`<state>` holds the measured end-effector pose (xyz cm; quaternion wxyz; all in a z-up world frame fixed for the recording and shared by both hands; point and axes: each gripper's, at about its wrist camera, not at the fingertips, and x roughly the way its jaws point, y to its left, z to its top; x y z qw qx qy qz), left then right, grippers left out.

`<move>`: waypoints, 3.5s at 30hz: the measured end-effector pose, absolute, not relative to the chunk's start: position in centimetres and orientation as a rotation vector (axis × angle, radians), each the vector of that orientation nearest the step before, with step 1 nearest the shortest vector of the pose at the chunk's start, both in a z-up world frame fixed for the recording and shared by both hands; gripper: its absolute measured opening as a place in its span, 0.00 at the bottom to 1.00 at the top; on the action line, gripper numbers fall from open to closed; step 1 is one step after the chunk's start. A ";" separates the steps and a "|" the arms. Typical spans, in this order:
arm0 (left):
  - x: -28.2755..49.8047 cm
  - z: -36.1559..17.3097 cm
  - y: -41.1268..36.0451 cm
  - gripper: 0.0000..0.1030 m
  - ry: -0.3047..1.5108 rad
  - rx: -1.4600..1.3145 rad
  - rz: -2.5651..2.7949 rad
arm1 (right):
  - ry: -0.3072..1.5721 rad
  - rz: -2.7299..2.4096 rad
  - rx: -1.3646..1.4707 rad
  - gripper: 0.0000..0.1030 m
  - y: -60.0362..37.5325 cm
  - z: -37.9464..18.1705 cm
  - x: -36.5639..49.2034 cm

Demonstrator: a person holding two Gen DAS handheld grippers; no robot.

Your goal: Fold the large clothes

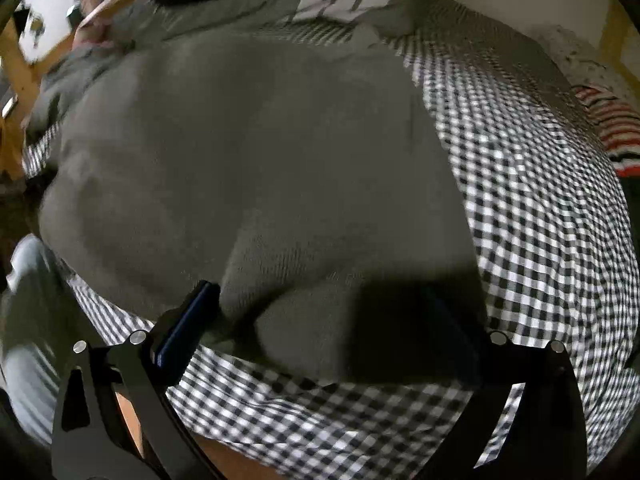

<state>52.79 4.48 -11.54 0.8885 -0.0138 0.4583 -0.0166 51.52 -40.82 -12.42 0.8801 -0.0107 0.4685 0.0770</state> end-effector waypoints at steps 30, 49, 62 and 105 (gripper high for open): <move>42.4 -14.5 5.2 0.96 0.858 -1.099 -0.377 | 0.871 0.362 0.606 0.97 -41.8 -17.3 45.9; 46.8 -21.6 4.8 0.76 0.843 -1.327 -0.247 | 0.886 0.460 0.706 0.97 -39.1 -20.1 44.6; 45.1 -17.1 5.0 0.49 0.837 -1.543 -0.278 | 0.852 0.567 0.998 0.97 -39.3 -21.1 44.8; 47.4 -14.8 6.6 0.55 0.898 -1.356 -0.297 | 0.837 0.192 1.406 0.97 -44.3 -20.8 46.3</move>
